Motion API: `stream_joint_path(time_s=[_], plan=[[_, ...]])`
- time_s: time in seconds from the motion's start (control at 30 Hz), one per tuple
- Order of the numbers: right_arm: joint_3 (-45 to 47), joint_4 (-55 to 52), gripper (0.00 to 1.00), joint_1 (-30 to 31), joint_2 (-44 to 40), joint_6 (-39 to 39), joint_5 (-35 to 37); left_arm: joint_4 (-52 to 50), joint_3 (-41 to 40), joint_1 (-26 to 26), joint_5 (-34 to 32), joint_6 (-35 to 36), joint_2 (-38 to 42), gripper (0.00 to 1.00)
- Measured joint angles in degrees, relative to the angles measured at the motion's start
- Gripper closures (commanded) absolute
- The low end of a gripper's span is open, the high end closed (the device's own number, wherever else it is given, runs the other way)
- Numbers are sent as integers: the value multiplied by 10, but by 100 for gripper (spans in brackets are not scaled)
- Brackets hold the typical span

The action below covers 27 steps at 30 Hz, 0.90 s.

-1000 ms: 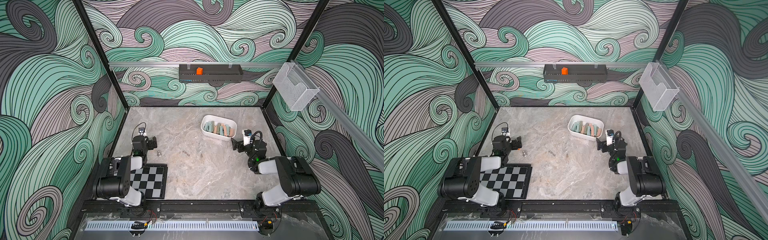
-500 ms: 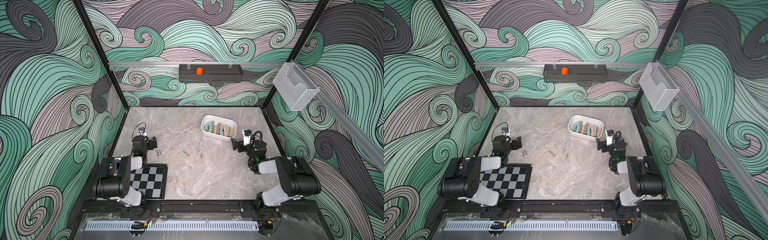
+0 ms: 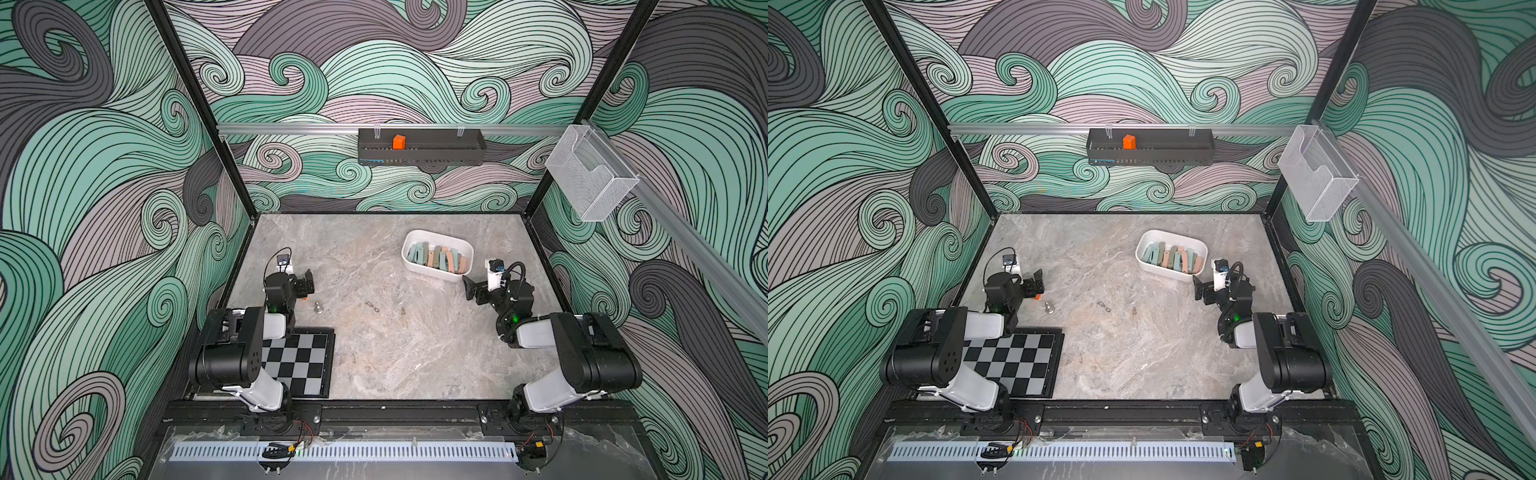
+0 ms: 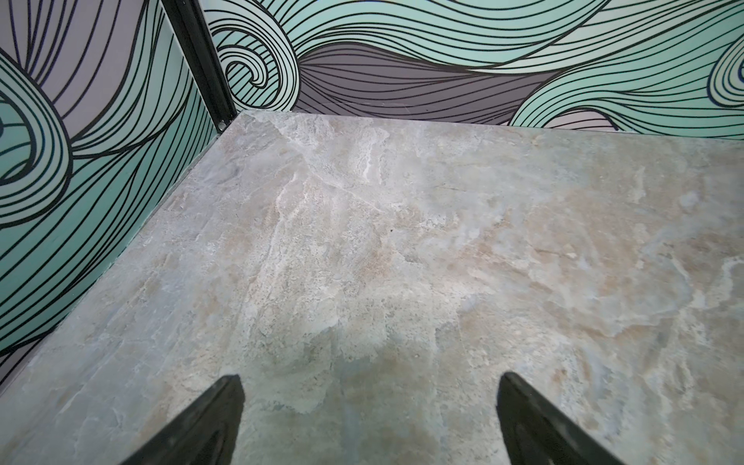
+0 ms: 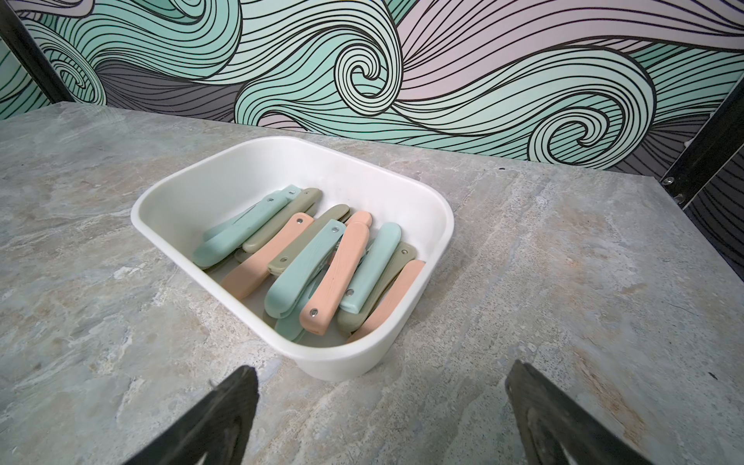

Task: Take the fruit knife out of the storage box
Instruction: Move the storage box to the center of the board.

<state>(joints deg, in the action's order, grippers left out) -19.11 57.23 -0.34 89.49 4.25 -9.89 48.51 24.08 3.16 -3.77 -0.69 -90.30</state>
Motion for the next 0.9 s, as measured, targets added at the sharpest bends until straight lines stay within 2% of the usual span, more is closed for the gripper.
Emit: stream_joint_path(time_s=[0.17, 0.27, 0.33, 0.47, 0.53, 0.63, 0.77, 0.9], plan=[[2, 4, 2, 12, 0, 3, 20, -19, 1, -5, 6, 10, 6, 1], [12, -1, 2, 32, -21, 6, 56, -78, 20, -8, 20, 20, 24, 1], [20, -7, 2, 40, -53, 4, 83, -150, 59, -14, 28, 30, 39, 1], [29, -52, 2, 56, -147, -8, 174, -333, 201, -61, 31, 32, 66, 1], [25, -107, 2, 71, -205, -11, 216, -396, 259, -97, 28, 26, 84, 1], [-25, -250, 2, 93, -277, -24, 266, -468, 323, -157, 30, 8, 101, 1], [-132, -443, 2, 104, -315, -67, 303, -569, 400, -223, 49, -53, 79, 1], [-214, -605, 2, 112, -332, -116, 303, -650, 468, -264, 83, -126, 26, 1]])
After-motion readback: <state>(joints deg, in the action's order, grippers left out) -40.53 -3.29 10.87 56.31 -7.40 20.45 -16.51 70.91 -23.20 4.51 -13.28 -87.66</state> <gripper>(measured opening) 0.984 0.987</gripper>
